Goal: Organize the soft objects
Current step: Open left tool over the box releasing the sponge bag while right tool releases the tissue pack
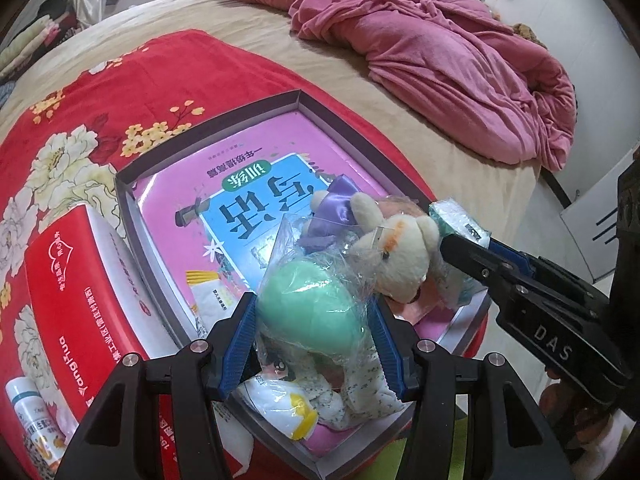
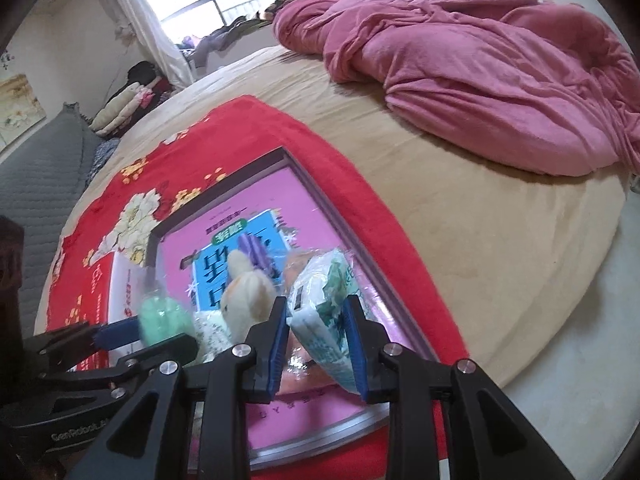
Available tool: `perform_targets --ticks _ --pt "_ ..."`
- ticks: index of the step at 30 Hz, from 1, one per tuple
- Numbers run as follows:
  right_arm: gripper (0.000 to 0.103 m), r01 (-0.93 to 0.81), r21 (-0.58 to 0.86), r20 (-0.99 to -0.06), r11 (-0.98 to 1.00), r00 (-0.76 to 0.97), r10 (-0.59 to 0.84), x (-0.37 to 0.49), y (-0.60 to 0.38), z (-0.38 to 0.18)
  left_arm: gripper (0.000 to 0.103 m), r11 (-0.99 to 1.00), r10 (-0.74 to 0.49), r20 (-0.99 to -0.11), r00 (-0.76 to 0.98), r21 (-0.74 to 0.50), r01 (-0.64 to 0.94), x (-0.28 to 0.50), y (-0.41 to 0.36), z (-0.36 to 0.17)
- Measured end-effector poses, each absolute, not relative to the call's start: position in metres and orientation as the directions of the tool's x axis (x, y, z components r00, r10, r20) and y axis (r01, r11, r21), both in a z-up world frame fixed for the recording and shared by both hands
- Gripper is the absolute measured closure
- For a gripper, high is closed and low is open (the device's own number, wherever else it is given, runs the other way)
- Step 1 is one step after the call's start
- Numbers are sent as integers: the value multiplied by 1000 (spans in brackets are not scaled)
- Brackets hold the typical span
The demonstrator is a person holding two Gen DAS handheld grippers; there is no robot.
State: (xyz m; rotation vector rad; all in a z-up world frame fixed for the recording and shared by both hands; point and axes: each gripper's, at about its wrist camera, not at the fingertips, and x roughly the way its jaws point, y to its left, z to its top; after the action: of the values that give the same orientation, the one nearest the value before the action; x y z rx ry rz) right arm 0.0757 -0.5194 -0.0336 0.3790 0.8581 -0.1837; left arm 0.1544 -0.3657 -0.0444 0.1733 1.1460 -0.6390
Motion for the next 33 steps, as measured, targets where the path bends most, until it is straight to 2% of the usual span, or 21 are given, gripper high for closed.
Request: perform_targets --ticks 4,8,17,21,33 --pt "67 293 309 -758 905 651 48 75 -520 -34 46 813 -380 -889 257 -189 550 155 -365 -46" --pt "50 273 420 -733 866 664 146 75 -525 -37 46 814 -379 -890 255 -189 549 155 -365 -48" --pt "49 290 450 -695 845 707 128 64 -533 -24 45 811 -367 -896 251 -176 558 153 -367 -51" --pt "48 303 442 -690 844 716 105 59 -539 -17 36 812 -352 -903 246 -164 560 151 -370 -53" --pt "48 288 418 -664 862 744 73 49 -531 10 28 806 -389 -876 285 -174 566 142 -358 -33"
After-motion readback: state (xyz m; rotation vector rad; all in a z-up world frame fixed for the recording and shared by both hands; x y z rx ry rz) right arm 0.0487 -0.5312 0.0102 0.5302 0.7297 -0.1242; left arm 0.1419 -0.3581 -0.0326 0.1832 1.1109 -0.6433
